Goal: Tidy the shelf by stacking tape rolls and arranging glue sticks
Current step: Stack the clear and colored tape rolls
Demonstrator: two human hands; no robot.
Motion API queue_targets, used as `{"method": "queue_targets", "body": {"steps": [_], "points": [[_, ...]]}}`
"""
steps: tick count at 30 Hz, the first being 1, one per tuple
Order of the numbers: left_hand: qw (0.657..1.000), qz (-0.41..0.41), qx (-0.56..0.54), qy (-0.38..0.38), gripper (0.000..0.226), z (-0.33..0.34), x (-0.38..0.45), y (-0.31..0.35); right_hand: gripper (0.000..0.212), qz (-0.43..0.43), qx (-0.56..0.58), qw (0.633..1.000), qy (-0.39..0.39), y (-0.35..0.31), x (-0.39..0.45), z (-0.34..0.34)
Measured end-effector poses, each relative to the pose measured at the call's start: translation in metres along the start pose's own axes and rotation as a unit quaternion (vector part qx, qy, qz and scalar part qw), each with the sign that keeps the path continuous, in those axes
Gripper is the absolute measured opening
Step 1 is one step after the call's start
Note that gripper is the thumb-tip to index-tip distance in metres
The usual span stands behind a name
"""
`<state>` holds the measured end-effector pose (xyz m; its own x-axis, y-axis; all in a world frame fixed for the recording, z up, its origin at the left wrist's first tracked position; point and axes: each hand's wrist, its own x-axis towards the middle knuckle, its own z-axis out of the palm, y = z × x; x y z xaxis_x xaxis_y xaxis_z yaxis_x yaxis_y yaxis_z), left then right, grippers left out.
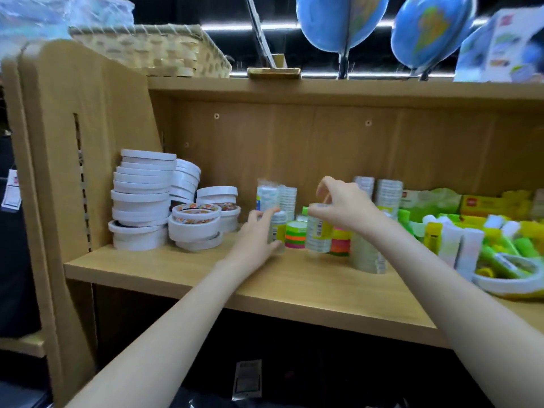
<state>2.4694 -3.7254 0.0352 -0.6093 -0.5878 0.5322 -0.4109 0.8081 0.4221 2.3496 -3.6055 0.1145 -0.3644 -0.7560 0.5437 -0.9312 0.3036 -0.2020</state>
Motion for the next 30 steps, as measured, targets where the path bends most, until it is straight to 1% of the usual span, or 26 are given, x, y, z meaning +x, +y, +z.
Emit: {"method": "queue_targets", "body": {"steps": [3, 4, 6, 8, 9, 11, 14, 15, 16, 17, 18, 19, 20, 21, 23, 26, 30], "points": [[1.000, -0.012, -0.010, 0.017, 0.057, 0.001, 0.001, -0.004, 0.027, -0.012, 0.021, 0.998, -0.063, -0.007, 0.008, 0.011], [0.999, -0.015, -0.014, 0.028, 0.055, 0.000, 0.001, -0.006, 0.027, -0.015, 0.034, 0.997, -0.072, -0.009, 0.009, 0.017], [0.998, -0.016, -0.021, 0.056, 0.051, -0.001, 0.002, -0.009, 0.028, -0.020, 0.055, 0.996, -0.065, -0.010, 0.009, 0.026], [0.994, -0.013, -0.053, 0.090, 0.049, -0.003, 0.003, -0.011, 0.031, -0.033, 0.059, 0.996, -0.056, -0.004, 0.007, 0.029], [0.992, -0.011, -0.074, 0.105, 0.049, -0.003, 0.003, -0.012, 0.031, -0.042, 0.055, 0.997, -0.046, 0.000, 0.006, 0.028], [0.985, -0.001, -0.107, 0.139, 0.045, -0.003, 0.002, -0.012, 0.024, -0.058, 0.053, 0.997, 0.012, 0.011, -0.001, 0.016], [0.975, 0.036, -0.111, 0.191, 0.038, -0.003, -0.001, -0.006, 0.011, -0.077, 0.064, 0.988, 0.113, 0.031, -0.016, -0.015], [0.974, 0.054, -0.103, 0.197, 0.038, -0.002, -0.003, -0.002, 0.013, -0.073, 0.050, 0.989, 0.120, 0.042, -0.020, -0.023], [0.975, 0.073, -0.086, 0.191, 0.039, -0.002, -0.004, 0.002, 0.020, -0.055, 0.019, 0.993, 0.098, 0.053, -0.025, -0.029], [0.979, 0.090, -0.052, 0.175, 0.041, -0.001, -0.005, 0.005, 0.032, -0.025, -0.022, 0.998, 0.050, 0.064, -0.029, -0.031], [0.984, 0.101, 0.005, 0.149, 0.045, 0.001, -0.005, 0.009, 0.046, 0.007, -0.059, 0.998, -0.012, 0.074, -0.033, -0.031], [0.985, 0.105, 0.074, 0.113, 0.048, 0.003, -0.005, 0.011, 0.057, 0.028, -0.068, 0.995, -0.065, 0.083, -0.037, -0.028], [0.982, 0.105, 0.135, 0.078, 0.050, 0.006, -0.004, 0.013, 0.063, 0.032, -0.046, 0.994, -0.089, 0.090, -0.041, -0.023], [0.979, 0.100, 0.170, 0.049, 0.052, 0.008, -0.003, 0.014, 0.065, 0.024, -0.008, 0.996, -0.087, 0.093, -0.044, -0.019], [0.981, 0.082, 0.176, 0.019, 0.056, 0.010, 0.000, 0.015, 0.062, 0.007, 0.031, 0.998, -0.047, 0.096, -0.046, -0.012], [0.983, 0.079, 0.161, 0.033, 0.053, 0.009, 0.002, 0.014, 0.058, 0.004, 0.039, 0.999, -0.015, 0.095, -0.044, -0.011], [0.983, 0.069, 0.160, 0.051, 0.045, 0.004, 0.001, 0.012, 0.051, -0.037, 0.093, 0.995, -0.030, 0.086, -0.042, -0.009]]}}
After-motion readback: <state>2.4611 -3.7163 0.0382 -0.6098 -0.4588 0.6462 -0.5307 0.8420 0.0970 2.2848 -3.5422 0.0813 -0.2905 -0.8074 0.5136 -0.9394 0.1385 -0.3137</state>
